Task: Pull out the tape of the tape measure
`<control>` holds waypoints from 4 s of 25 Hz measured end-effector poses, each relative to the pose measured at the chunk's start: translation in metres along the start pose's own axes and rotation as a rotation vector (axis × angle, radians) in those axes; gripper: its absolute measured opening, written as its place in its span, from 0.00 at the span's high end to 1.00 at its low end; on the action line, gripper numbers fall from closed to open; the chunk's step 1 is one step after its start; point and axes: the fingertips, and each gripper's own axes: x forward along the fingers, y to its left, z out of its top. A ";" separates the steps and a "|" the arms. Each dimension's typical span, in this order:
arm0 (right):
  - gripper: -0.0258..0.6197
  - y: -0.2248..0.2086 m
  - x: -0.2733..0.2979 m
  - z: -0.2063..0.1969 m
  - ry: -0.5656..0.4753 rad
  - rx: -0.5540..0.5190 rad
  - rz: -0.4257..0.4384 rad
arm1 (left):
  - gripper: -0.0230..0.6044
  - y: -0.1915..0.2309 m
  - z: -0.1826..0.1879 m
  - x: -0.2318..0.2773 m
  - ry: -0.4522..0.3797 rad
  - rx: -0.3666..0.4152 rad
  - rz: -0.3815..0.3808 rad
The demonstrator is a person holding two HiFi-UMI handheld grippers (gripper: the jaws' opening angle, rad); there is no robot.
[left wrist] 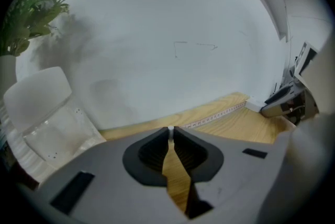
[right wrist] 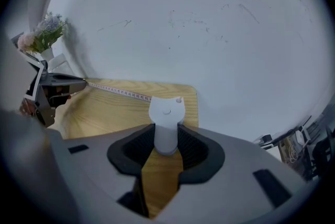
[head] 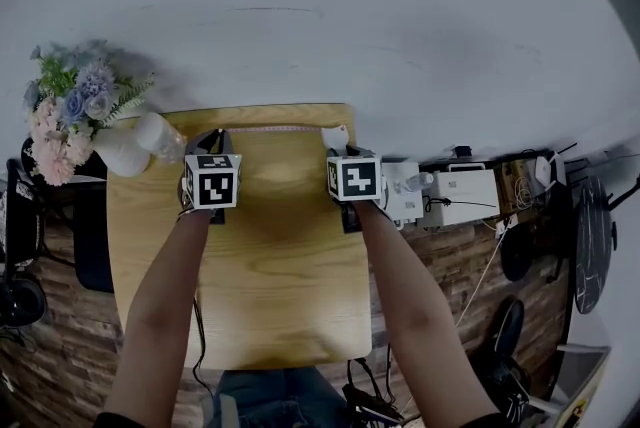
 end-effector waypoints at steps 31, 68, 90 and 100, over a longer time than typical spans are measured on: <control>0.54 0.008 -0.138 -0.001 -0.208 -0.032 0.066 | 0.78 -0.031 0.023 -0.115 -0.095 -0.019 0.022; 0.90 0.065 -0.388 0.007 -0.634 -0.052 0.117 | 0.69 -0.073 0.083 -0.370 -0.481 0.063 -0.122; 0.94 0.088 -0.497 0.023 -0.899 -0.181 -0.042 | 0.94 -0.057 0.142 -0.452 -0.808 0.114 -0.105; 0.94 0.069 -0.516 0.033 -0.914 -0.185 -0.117 | 0.94 -0.055 0.160 -0.462 -0.861 0.103 -0.113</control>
